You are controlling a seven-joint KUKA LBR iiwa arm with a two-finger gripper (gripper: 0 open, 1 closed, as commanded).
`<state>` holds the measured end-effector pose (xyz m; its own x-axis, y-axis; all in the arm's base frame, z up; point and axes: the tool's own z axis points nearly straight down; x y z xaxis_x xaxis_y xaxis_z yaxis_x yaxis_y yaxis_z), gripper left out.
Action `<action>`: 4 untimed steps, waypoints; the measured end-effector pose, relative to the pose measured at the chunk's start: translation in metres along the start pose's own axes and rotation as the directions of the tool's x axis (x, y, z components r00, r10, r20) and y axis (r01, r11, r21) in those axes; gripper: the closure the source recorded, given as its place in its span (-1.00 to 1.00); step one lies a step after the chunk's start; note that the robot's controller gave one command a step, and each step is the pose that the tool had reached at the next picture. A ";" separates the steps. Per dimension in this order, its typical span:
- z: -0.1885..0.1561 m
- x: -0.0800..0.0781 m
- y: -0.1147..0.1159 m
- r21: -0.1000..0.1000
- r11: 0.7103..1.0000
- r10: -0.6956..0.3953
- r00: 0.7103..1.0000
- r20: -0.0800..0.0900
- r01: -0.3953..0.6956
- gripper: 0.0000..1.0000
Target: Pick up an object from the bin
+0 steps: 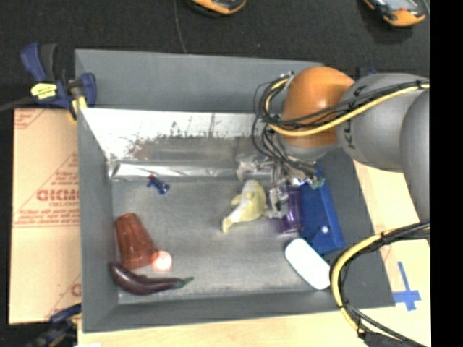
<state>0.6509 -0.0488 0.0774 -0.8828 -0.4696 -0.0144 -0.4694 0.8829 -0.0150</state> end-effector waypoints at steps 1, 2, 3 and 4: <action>0.005 0.004 0.011 -0.004 0.991 0.132 0.991 -0.006 -0.132 1.00; 0.005 0.004 0.011 -0.004 0.991 0.132 0.991 -0.006 -0.132 1.00; -0.007 0.004 0.010 -0.003 0.991 0.132 0.991 -0.005 -0.132 1.00; -0.053 0.005 0.010 -0.005 0.991 0.133 0.991 -0.010 -0.133 1.00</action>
Offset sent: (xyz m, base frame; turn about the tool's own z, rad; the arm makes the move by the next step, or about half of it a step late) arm 0.0000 0.0000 0.0000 0.0000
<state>0.6408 -0.0415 0.1297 -0.9376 -0.3477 -0.0061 -0.3476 0.9376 -0.0081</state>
